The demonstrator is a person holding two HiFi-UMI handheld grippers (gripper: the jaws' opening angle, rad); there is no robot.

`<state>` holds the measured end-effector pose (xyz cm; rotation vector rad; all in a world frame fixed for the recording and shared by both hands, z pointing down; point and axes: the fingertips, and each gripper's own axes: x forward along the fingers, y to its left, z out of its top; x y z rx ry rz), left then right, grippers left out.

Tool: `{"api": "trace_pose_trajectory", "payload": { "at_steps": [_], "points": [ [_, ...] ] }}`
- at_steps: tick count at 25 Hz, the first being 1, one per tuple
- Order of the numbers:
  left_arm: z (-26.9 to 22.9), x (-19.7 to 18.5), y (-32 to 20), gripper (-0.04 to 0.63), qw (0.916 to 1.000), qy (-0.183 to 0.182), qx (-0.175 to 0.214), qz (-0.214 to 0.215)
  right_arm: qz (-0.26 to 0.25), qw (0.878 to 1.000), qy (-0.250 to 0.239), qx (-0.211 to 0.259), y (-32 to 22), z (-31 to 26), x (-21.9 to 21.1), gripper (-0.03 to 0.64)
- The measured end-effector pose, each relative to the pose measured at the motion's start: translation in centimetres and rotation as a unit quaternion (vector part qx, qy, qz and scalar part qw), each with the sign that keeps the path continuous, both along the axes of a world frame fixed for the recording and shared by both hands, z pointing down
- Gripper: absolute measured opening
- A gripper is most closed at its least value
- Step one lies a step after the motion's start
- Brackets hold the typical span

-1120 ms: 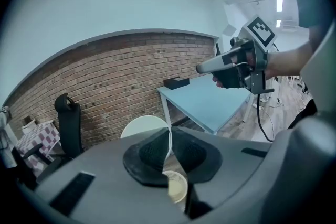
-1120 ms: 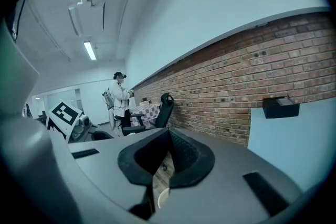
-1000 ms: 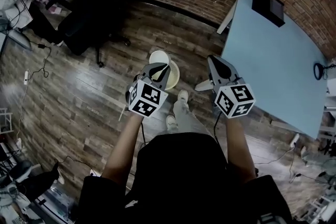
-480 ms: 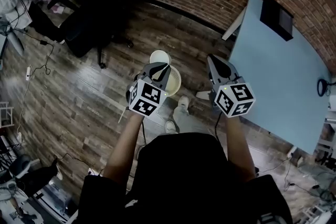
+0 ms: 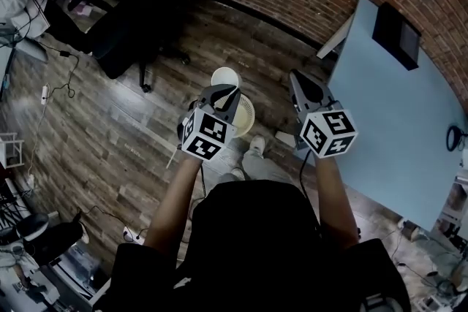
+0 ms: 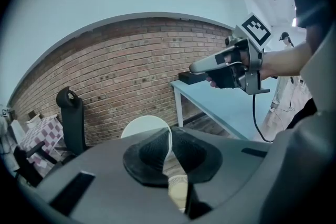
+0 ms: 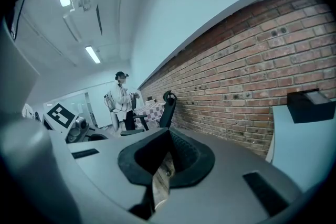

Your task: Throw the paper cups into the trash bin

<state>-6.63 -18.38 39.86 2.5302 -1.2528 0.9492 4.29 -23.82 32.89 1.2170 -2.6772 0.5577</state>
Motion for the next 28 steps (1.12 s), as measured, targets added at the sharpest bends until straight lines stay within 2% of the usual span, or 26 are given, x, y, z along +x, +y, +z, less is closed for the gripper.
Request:
{"api": "trace_pose_trajectory", "payload": {
  "at_steps": [5,16,22,28],
  "points": [
    [0.0,-0.2,-1.0,0.026,0.9998,-0.002,-0.005,-0.019,-0.020,1.000,-0.010,-0.005,-1.5,0.2,-0.9,0.005],
    [0.5,-1.4,-1.7,0.026,0.9997,-0.006,-0.012,-0.021,-0.042,0.999,-0.013,-0.007,-3.3,0.4,-3.4,0.005],
    [0.7,-3.4,-2.2,0.026,0.9999,0.006,-0.014,-0.005,-0.024,1.000,-0.010,-0.005,-3.3,0.3,-5.1,0.005],
    [1.6,-6.3,-1.7,0.026,0.9988,0.010,-0.029,0.038,0.018,1.000,-0.004,-0.014,-2.8,0.8,-7.8,0.005]
  ]
}}
